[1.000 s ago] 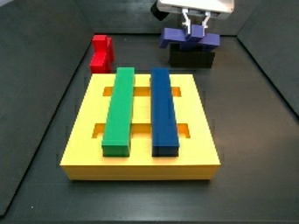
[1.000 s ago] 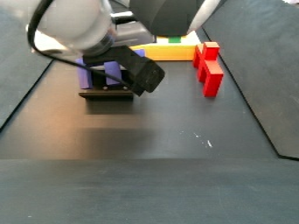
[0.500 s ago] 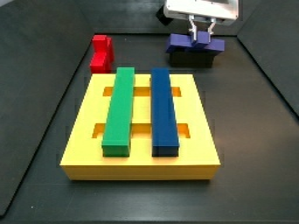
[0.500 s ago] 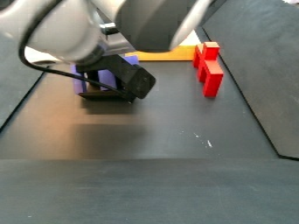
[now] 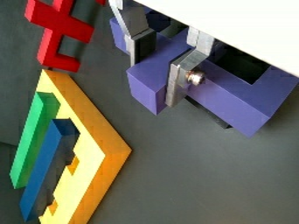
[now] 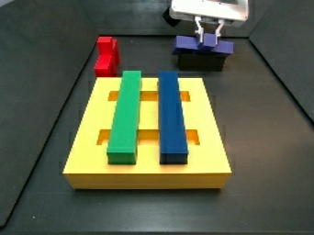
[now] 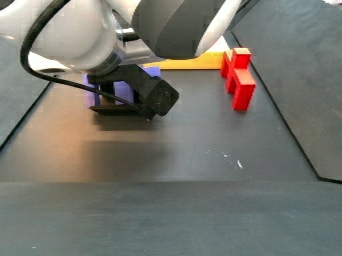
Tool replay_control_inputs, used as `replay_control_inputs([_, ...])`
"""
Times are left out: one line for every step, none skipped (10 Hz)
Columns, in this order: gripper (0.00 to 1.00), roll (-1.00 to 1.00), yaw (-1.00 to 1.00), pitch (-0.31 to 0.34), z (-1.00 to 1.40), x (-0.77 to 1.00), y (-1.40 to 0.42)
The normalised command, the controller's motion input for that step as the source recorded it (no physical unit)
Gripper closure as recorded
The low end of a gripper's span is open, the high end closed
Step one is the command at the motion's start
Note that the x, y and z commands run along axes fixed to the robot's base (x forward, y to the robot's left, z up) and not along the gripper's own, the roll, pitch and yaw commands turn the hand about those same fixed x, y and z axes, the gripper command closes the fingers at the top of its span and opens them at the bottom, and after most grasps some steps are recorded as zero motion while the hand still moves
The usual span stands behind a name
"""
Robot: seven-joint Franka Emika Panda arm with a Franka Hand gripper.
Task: Pick up the purple object. Move up. Place the purple object on the fixture. Regrasp the purple object. Move to above the board. Insert the purple object.
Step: Place the purple object on the fixture, then regrasp the purple object.
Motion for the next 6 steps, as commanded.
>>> replay_control_inputs([0.0,0.0,0.0,0.0,0.0,0.0,0.0])
replay_control_inputs([0.0,0.26,0.12,0.023,0.33,0.0,-0.2])
replay_control_inputs([0.0,0.35,0.16,0.031,0.41,0.0,-0.26])
replay_control_inputs([0.0,0.57,0.13,0.063,0.37,0.0,-0.29])
replay_control_inputs([0.0,0.86,0.06,0.094,0.23,0.0,-0.24])
replay_control_inputs([0.0,1.0,0.05,0.143,0.15,0.0,-0.23])
